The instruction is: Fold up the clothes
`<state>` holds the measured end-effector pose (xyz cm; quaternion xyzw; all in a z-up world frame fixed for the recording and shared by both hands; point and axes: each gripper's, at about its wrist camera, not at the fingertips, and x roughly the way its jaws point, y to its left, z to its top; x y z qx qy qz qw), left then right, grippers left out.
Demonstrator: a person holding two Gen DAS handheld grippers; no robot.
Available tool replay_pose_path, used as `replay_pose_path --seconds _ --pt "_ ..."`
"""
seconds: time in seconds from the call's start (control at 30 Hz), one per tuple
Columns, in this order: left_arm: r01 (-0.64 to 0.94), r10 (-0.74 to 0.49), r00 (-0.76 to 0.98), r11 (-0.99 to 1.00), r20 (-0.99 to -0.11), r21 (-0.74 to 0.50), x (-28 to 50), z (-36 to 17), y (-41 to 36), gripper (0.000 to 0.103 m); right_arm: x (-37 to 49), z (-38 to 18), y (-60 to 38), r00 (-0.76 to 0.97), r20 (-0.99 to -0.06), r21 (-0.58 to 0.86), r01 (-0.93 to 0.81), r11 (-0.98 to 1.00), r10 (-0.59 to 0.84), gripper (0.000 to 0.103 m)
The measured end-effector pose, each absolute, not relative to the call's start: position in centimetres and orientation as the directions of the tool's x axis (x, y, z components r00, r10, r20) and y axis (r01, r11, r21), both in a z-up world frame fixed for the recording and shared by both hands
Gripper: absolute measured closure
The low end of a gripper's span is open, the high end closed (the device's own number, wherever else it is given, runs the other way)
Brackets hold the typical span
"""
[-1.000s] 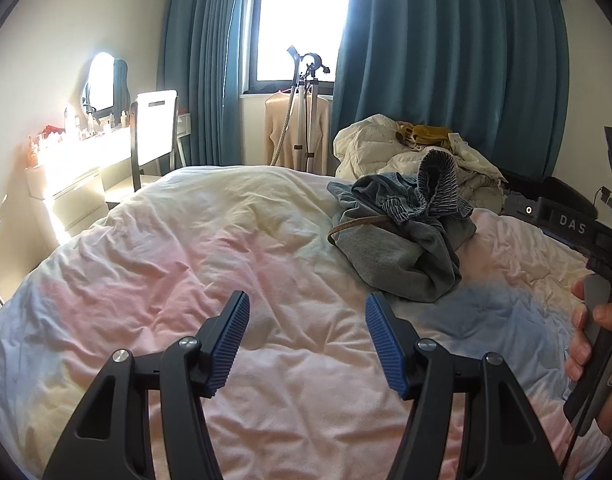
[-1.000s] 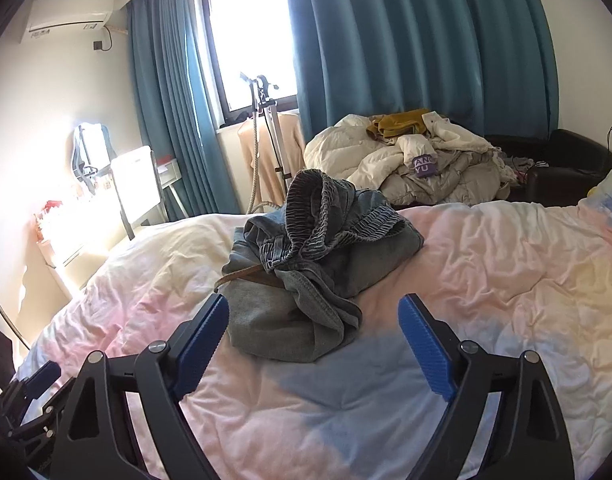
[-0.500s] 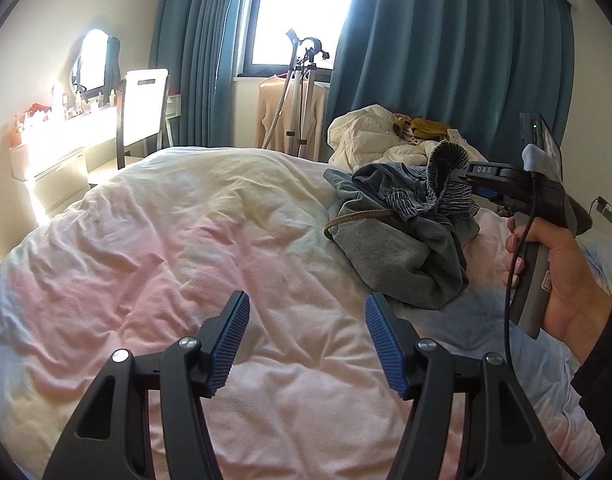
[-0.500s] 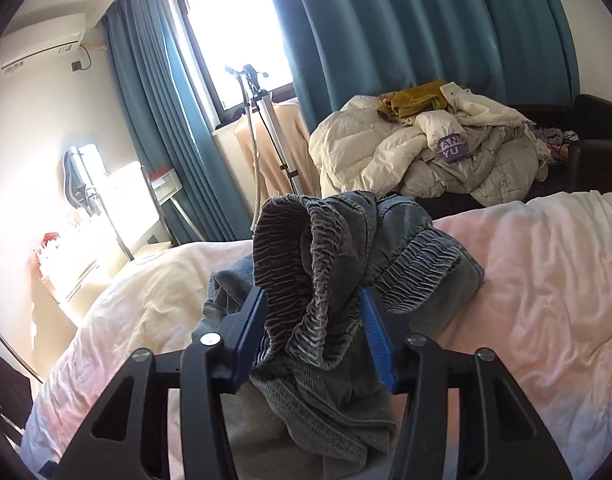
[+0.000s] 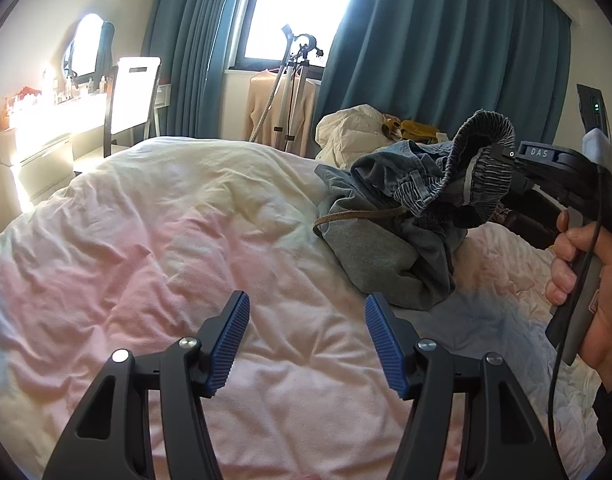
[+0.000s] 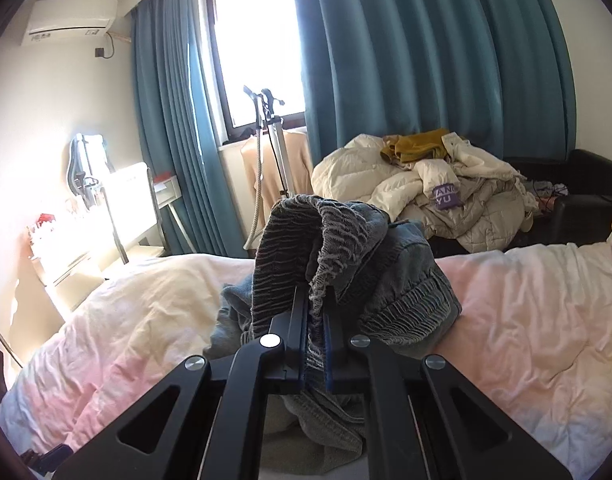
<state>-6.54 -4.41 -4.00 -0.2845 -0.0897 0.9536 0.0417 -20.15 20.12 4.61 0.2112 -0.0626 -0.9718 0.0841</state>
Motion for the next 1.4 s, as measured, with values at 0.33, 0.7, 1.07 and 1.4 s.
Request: replay_pose_path --seconds 0.33,0.7,1.07,1.4 --pt "-0.15 0.225 -0.839 -0.971 -0.495 -0.186 -3.0 -1.9 -3.0 0.041 -6.2 12.4 20.3 -0.93 -0.262 0.172 0.218 -0.961 -0.258 0.099" --pt "-0.197 0.245 -0.787 -0.97 -0.567 -0.145 -1.1 -2.9 -0.7 0.041 -0.9 7.8 27.0 -0.906 -0.375 0.288 0.088 -0.953 -0.197 0.098" --pt "-0.191 0.249 -0.735 -0.968 -0.63 -0.16 -2.6 -4.8 0.5 0.041 -4.5 2.2 34.3 -0.827 -0.556 0.337 -0.139 -0.931 -0.078 0.094" --pt "-0.215 0.274 -0.706 -0.962 -0.653 -0.171 -3.5 -5.7 1.9 0.041 -5.1 -0.5 37.8 -0.785 -0.613 0.438 -0.243 -0.865 -0.09 0.089"
